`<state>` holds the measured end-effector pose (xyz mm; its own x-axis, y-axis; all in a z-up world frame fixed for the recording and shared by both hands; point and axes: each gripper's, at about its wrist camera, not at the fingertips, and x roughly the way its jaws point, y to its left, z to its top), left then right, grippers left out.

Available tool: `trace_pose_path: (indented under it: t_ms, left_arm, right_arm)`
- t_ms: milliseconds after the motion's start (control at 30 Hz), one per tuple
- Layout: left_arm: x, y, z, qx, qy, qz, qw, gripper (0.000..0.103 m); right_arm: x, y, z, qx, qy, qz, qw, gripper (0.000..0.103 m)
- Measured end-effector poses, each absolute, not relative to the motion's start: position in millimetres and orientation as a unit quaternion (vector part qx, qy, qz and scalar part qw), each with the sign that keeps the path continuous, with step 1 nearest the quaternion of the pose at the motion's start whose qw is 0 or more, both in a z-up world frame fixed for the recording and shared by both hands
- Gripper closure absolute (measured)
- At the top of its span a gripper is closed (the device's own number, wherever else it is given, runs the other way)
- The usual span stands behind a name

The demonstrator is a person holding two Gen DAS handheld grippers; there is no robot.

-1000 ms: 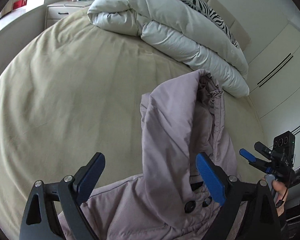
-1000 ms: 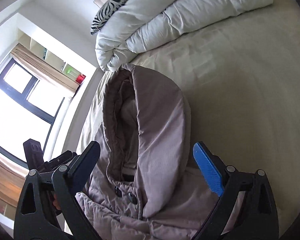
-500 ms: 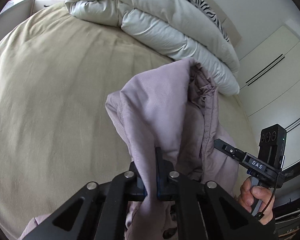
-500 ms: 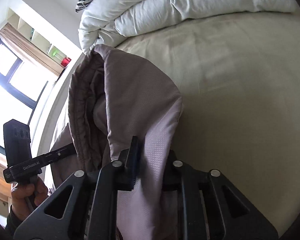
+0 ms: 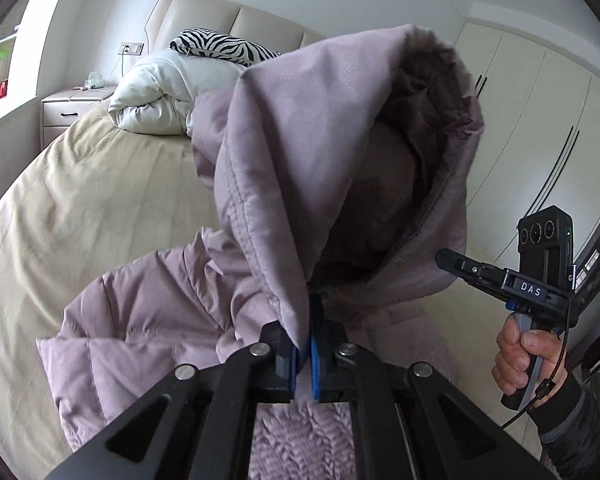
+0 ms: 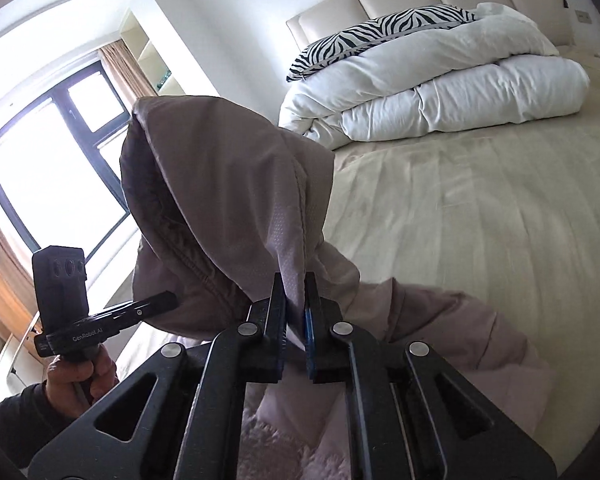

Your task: Fold large clothes

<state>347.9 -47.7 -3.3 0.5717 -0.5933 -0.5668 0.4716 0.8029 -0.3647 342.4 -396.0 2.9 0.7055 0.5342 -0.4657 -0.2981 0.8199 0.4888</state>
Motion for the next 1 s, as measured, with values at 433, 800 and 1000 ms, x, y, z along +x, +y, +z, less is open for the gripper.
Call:
trace_pose_path:
  t_ms: [433, 800, 1000]
  left_arm:
    - [229.9, -21.1, -52.8, -0.008, 0.414, -0.295, 0.861, 0.069]
    - [315.1, -34.2, 55.4, 0.013, 0.276, -0.237, 0.931, 0.023]
    - [355.9, -90.3, 6.7, 0.102, 0.364, -0.225, 0.898, 0.043]
  right_arm:
    - [180.5, -433.8, -69.9, 0.282, 0.368, 0.142, 0.874, 0.091]
    - [203.8, -395.2, -54.1, 0.413, 0.362, 0.214, 0.808, 0.006]
    - [262.0, -380.0, -107.7, 0.506, 0.44, 0.189, 0.717, 0.038]
